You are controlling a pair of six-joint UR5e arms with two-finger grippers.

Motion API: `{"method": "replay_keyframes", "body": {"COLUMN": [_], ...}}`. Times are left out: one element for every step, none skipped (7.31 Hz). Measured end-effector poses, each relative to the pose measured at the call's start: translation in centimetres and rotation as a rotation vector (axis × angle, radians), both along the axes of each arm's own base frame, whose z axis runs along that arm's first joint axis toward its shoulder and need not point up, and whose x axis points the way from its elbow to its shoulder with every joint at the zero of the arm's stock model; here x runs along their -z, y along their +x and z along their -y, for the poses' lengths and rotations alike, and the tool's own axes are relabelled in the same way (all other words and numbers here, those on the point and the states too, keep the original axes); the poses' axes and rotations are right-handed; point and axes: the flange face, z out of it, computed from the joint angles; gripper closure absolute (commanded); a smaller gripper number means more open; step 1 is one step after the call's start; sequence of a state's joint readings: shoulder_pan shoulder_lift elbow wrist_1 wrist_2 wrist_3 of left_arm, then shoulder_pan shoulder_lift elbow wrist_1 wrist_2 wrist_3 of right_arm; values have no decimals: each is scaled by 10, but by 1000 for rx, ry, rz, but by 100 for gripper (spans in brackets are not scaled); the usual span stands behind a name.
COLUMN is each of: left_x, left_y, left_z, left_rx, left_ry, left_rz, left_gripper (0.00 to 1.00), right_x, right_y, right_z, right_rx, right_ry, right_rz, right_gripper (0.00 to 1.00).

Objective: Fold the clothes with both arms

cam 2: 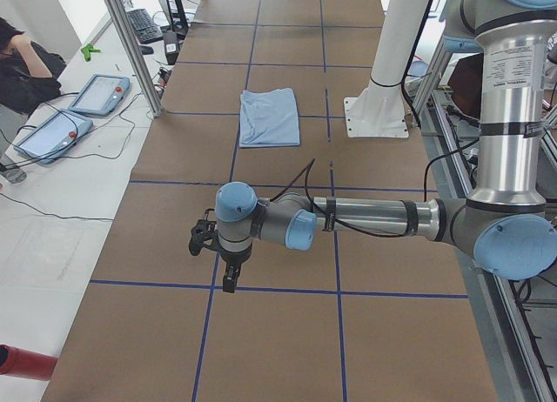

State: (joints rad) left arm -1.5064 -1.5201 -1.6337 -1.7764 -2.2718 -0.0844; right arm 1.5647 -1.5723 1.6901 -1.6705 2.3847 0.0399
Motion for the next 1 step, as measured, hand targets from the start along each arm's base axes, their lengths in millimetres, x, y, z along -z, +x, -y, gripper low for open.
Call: {"method": "replay_keyframes", "body": {"left_x": [1], "left_y": [0], "left_z": [1], "left_rx": [0], "left_ry": [1], "left_rz": [0], "left_gripper": [0], "right_x": [0], "right_y": [0], "right_z": [0], "right_rx": [0], "right_ry": [-1], "right_rz": [0], "right_gripper": [0]}}
